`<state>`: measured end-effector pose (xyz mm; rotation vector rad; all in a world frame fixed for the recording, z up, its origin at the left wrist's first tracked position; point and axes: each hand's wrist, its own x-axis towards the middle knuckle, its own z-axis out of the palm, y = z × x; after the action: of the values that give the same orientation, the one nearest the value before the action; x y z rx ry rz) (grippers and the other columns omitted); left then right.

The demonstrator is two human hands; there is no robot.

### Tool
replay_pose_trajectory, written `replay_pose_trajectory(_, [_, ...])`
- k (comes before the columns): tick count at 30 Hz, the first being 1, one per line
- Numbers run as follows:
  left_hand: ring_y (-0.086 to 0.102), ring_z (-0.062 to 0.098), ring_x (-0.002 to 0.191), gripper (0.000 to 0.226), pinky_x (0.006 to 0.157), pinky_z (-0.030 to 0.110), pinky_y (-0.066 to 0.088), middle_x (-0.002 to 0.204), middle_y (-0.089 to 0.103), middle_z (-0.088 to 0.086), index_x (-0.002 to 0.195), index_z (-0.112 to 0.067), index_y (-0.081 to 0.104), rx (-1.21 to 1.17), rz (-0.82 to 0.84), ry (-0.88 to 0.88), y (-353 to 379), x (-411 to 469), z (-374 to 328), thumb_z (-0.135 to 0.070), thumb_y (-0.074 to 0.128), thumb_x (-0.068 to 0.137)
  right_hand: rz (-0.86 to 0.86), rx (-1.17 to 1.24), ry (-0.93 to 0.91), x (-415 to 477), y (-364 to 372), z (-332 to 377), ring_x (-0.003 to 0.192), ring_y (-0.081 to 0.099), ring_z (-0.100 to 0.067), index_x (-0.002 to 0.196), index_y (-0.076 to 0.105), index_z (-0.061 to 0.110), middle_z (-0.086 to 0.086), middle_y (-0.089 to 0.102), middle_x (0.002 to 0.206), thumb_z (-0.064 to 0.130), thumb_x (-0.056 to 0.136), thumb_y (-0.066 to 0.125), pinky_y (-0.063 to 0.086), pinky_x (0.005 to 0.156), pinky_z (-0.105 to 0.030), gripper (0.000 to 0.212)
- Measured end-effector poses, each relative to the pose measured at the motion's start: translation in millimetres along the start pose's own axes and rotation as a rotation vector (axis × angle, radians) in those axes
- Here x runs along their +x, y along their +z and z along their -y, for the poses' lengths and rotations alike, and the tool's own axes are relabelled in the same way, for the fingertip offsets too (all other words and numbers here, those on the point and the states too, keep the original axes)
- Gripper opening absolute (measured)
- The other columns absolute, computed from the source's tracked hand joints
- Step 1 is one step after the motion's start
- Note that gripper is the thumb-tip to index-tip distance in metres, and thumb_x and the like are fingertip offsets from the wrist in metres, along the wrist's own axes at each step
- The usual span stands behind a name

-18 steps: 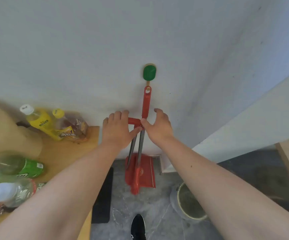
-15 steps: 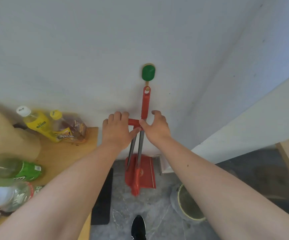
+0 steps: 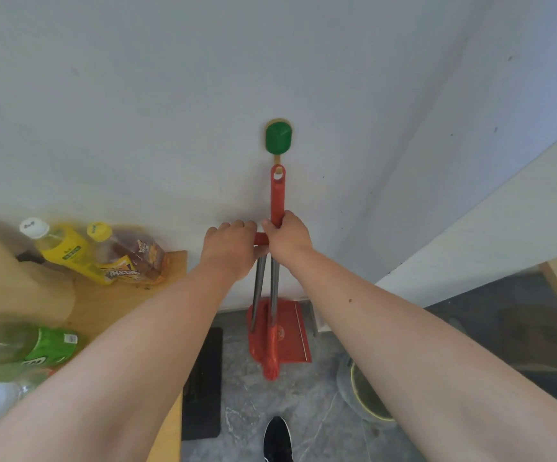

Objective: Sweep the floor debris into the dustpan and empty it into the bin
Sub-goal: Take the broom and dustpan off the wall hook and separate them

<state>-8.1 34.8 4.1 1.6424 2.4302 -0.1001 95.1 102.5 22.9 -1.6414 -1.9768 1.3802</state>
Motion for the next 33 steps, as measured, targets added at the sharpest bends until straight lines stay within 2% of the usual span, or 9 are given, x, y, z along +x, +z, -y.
replay_pose_trajectory(6, [0.06, 0.027, 0.101, 0.042, 0.084, 0.039, 0.044, 0.107, 0.063, 0.002, 0.114, -0.021, 0.058, 0.006, -0.027, 0.025, -3.2, -5.3, 2.3, -0.058, 0.042, 0.101, 0.011, 0.004, -0.034, -4.5, -4.4, -0.3, 0.088, 0.058, -0.018, 0.119, 0.055, 0.013, -0.003, 0.062, 0.104, 0.036, 0.101, 0.049, 0.044, 0.074, -0.029, 0.031])
replay_pose_trajectory(15, [0.062, 0.027, 0.097, 0.039, 0.076, 0.036, 0.038, 0.104, 0.063, 0.001, 0.112, -0.021, 0.056, 0.001, -0.057, 0.077, -20.2, -17.1, -0.9, -0.056, 0.043, 0.102, -0.021, 0.066, -0.053, -26.9, -13.2, 8.3, 0.085, 0.061, -0.017, 0.109, 0.053, 0.017, 0.002, 0.062, 0.096, 0.042, 0.101, 0.046, 0.046, 0.07, -0.028, 0.027])
replay_pose_trajectory(19, [0.064, 0.025, 0.089, 0.039, 0.073, 0.036, 0.044, 0.099, 0.065, -0.002, 0.111, -0.023, 0.058, -0.005, -0.043, 0.079, -28.3, -29.7, -6.3, -0.057, 0.045, 0.099, -0.044, 0.102, -0.038, -40.7, -17.4, 8.9, 0.085, 0.063, -0.016, 0.11, 0.056, 0.017, 0.003, 0.064, 0.095, 0.047, 0.099, 0.047, 0.047, 0.07, -0.027, 0.033])
replay_pose_trajectory(22, [0.066, 0.023, 0.078, 0.037, 0.065, 0.033, 0.048, 0.089, 0.066, -0.005, 0.112, -0.025, 0.057, 0.03, -0.001, 0.117, -40.1, -42.2, -14.4, -0.055, 0.044, 0.096, -0.074, 0.153, -0.015, -53.1, -19.2, 10.6, 0.077, 0.065, -0.014, 0.097, 0.06, 0.02, 0.004, 0.066, 0.086, 0.055, 0.094, 0.051, 0.048, 0.062, -0.027, 0.036])
replay_pose_trajectory(25, [0.062, 0.022, 0.072, 0.024, 0.063, 0.033, 0.047, 0.081, 0.063, -0.002, 0.097, -0.021, 0.055, 0.055, 0.094, 0.161, -53.9, -55.4, -31.3, -0.042, 0.043, 0.099, -0.124, 0.142, -0.017, -65.5, -22.1, 12.5, 0.072, 0.065, -0.016, 0.08, 0.06, 0.022, 0.003, 0.067, 0.078, 0.058, 0.09, 0.054, 0.051, 0.063, -0.03, 0.037])
replay_pose_trajectory(27, [0.059, 0.023, 0.071, 0.02, 0.065, 0.034, 0.047, 0.076, 0.058, -0.003, 0.096, -0.019, 0.053, 0.048, 0.129, 0.17, -58.1, -63.3, -40.4, -0.033, 0.04, 0.102, -0.157, 0.143, -0.028, -72.8, -26.4, 12.4, 0.07, 0.065, -0.019, 0.072, 0.058, 0.023, 0.003, 0.067, 0.073, 0.053, 0.088, 0.057, 0.052, 0.063, -0.03, 0.034])
replay_pose_trajectory(29, [0.058, 0.025, 0.073, 0.022, 0.067, 0.035, 0.049, 0.077, 0.056, -0.003, 0.102, -0.016, 0.056, 0.069, 0.114, 0.156, -59.8, -72.0, -45.1, -0.028, 0.038, 0.103, -0.168, 0.126, -0.053, -81.0, -32.7, 11.6, 0.065, 0.062, -0.02, 0.065, 0.053, 0.024, 0.004, 0.062, 0.067, 0.041, 0.087, 0.059, 0.047, 0.057, -0.027, 0.028])
replay_pose_trajectory(33, [0.058, 0.026, 0.073, 0.025, 0.066, 0.035, 0.048, 0.08, 0.058, -0.002, 0.117, -0.013, 0.056, 0.062, 0.05, 0.11, -55.4, -95.8, -58.7, -0.021, 0.038, 0.101, -0.186, 0.113, -0.054, -100.0, -43.6, 7.2, 0.057, 0.054, -0.019, 0.065, 0.051, 0.021, 0.004, 0.056, 0.063, 0.023, 0.082, 0.057, 0.04, 0.052, -0.026, 0.019])
